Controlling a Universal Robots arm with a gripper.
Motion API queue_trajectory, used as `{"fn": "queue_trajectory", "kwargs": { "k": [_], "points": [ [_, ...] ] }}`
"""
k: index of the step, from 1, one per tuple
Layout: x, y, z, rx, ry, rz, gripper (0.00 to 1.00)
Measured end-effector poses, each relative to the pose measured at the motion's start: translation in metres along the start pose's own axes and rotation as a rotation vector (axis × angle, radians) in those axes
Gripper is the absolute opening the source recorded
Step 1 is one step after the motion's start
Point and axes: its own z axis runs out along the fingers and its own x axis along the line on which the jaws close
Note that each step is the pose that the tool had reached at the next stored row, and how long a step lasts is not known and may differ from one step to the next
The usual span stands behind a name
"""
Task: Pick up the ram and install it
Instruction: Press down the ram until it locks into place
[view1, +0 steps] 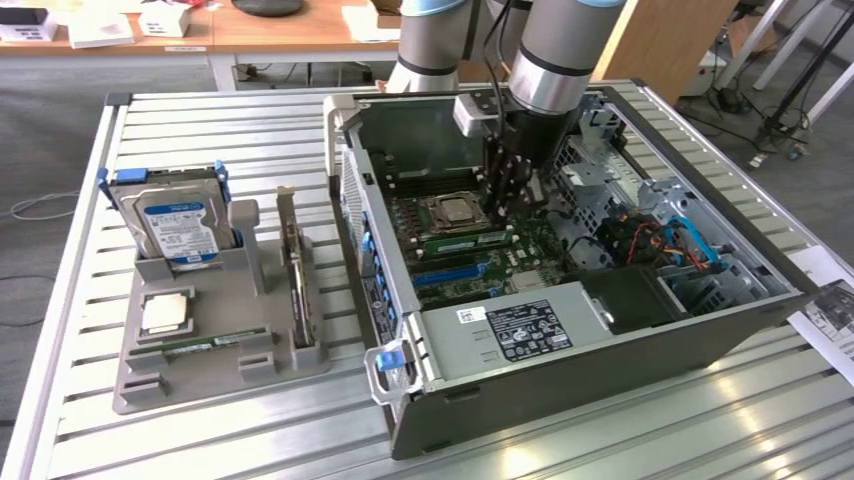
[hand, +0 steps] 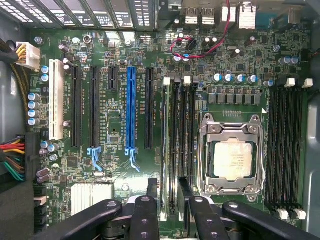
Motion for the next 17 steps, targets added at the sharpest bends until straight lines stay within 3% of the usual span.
{"fn": "queue_trajectory", "kwargs": {
  "k": [5, 17],
  "points": [
    [0.0000, 0.0000, 0.0000, 0.0000, 0.0000, 0.000, 0.11],
    [0.0000, 0.0031, 0.0002, 0.0001, 0.0000, 0.000, 0.11]
  ]
}}
